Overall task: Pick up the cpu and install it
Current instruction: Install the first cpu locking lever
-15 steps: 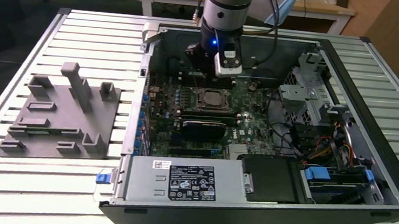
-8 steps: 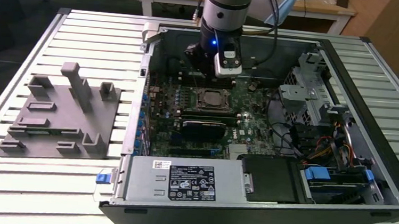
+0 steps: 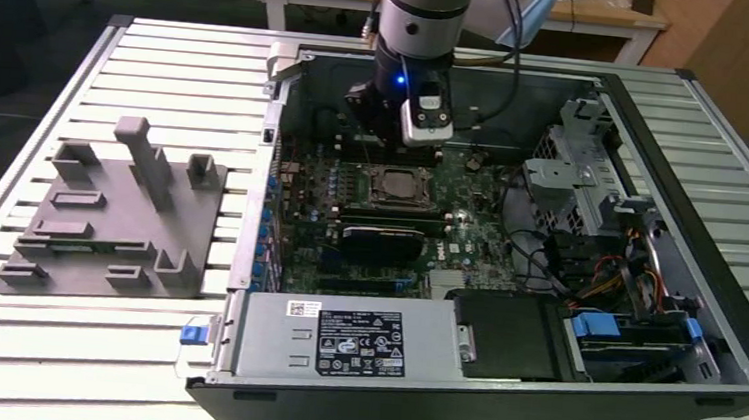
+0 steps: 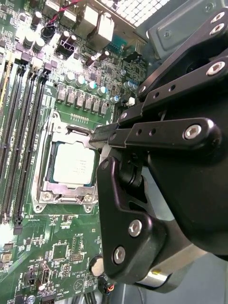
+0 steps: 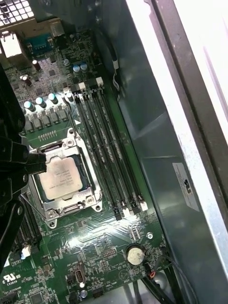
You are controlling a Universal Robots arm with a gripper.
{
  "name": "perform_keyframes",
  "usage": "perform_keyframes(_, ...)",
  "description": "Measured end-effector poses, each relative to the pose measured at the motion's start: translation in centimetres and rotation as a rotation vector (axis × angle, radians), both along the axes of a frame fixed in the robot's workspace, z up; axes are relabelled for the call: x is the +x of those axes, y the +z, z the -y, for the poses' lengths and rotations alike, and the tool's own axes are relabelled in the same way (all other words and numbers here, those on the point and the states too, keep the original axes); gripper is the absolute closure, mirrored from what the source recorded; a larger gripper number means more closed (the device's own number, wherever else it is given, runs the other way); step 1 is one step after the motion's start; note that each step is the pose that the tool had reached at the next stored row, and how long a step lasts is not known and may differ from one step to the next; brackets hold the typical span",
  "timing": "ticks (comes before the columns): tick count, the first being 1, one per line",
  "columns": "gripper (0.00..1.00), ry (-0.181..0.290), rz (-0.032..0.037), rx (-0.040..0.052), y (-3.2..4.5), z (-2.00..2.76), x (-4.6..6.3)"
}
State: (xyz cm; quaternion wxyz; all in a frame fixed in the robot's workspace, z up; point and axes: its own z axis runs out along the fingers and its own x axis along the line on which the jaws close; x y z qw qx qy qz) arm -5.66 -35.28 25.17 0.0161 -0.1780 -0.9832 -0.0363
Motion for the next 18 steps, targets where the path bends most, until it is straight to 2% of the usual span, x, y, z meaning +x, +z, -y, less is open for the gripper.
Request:
perform_keyframes(12, 0.89, 0.019, 0.0129, 0.0002, -0.01, 0.2, -1.02)
perform_keyframes(14, 0.89, 0.04, 0.0133, 0.0003, -0.03, 0.21, -1.03)
perform_keyframes(18, 0.89, 0.11, 0.0138, 0.0006, -0.06, 0.23, -1.04)
